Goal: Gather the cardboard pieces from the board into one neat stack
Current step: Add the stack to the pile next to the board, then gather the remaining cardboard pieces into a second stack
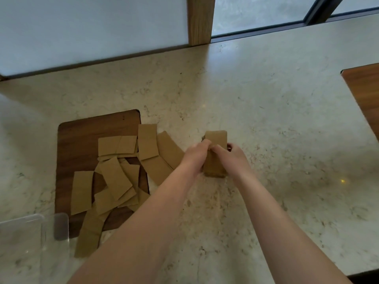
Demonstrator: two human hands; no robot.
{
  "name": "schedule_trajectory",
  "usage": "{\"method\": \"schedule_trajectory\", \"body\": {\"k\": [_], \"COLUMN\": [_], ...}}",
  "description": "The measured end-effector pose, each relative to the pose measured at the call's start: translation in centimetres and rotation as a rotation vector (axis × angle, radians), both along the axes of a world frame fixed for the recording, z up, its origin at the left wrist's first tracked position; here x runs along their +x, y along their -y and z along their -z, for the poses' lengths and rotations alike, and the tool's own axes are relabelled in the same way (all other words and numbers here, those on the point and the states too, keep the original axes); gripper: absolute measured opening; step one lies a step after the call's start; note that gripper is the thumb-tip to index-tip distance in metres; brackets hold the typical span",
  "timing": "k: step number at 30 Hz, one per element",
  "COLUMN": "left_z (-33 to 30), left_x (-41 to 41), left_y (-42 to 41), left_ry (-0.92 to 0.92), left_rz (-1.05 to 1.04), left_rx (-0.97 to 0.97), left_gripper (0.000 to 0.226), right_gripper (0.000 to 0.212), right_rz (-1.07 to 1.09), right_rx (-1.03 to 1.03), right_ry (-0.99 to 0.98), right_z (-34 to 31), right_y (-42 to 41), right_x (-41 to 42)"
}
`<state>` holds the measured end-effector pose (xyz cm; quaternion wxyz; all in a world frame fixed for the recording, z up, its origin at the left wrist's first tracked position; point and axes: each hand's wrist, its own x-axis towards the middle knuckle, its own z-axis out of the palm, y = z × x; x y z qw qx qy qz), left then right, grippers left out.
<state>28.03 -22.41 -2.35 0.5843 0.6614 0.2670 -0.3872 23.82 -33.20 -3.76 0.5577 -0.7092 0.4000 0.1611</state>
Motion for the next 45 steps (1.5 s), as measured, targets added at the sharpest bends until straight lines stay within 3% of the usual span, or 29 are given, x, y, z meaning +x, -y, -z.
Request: {"method": "schedule_trajectory", "body": {"k": [4, 7, 9, 11, 12, 14, 16, 18, 23, 32, 35, 40, 45], "left_z": [-0.1, -0.4, -0.4, -0.3, 0.0, 0.9, 1.6, 1.7, 1.5, 0.6, 0.6, 0.7, 0.6], "left_x": [0.0, -0.4, -1.3, -3.1, -4.4, -7.1, -9.5, -11.2, -13.3, -13.3, -12.8, -12.0, -10.7], "left_y": [0.5, 0.0, -1.0, -3.2, -4.8, -7.6, -10.5, -13.1, -16.8, -20.0, -20.4, -20.4, -19.2], "left_ry": [-0.005, 0.004, 0.076, 0.153, 0.147, 0.085, 0.035, 0.004, -0.008, 0.009, 0.025, -0.008, -0.014], "left_rz": [0.004, -0.004, 0.002, -0.029, -0.074, -0.199, -0.32, -0.379, -0.465, -0.554, -0.56, -0.621, -0.664], "left_rx": [-0.008, -0.017, 0.048, 0.112, 0.122, 0.091, 0.096, 0.17, 0.114, -0.019, -0.034, -0.084, -0.152], "left_gripper": [0.016, 0.032, 0.048, 0.045, 0.036, 0.023, 0.022, 0.021, 0.015, 0.014, 0.013, 0.014, 0.021], "right_gripper": [0.038, 0.05, 0.064, 0.057, 0.05, 0.041, 0.047, 0.061, 0.081, 0.076, 0.063, 0.017, 0.005], "right_rz": [-0.027, -0.048, -0.055, -0.078, -0.124, -0.344, -0.615, -0.732, -0.557, -0.565, -0.513, -0.394, -0.514], "right_rx": [0.008, -0.046, -0.339, -0.638, -0.672, -0.574, -0.458, -0.476, -0.633, -0.669, -0.578, -0.394, -0.182], "right_ry": [0.016, -0.031, 0.006, 0.253, 0.399, 0.507, 0.366, 0.187, 0.129, 0.028, 0.043, 0.314, 0.303], "right_z": [0.0, -0.5, -1.1, -2.3, -2.7, -3.0, -1.9, -0.5, 1.6, 2.0, 2.1, 0.8, -1.0], "right_y": [0.4, 0.7, 0.9, -1.1, -3.3, -8.0, -12.7, -15.7, -17.3, -18.4, -18.4, -17.8, -17.3], "right_x": [0.5, 0.4, -0.4, -1.1, -1.0, -0.2, 0.6, 1.2, 3.1, 6.5, 6.4, 2.7, -3.5]}}
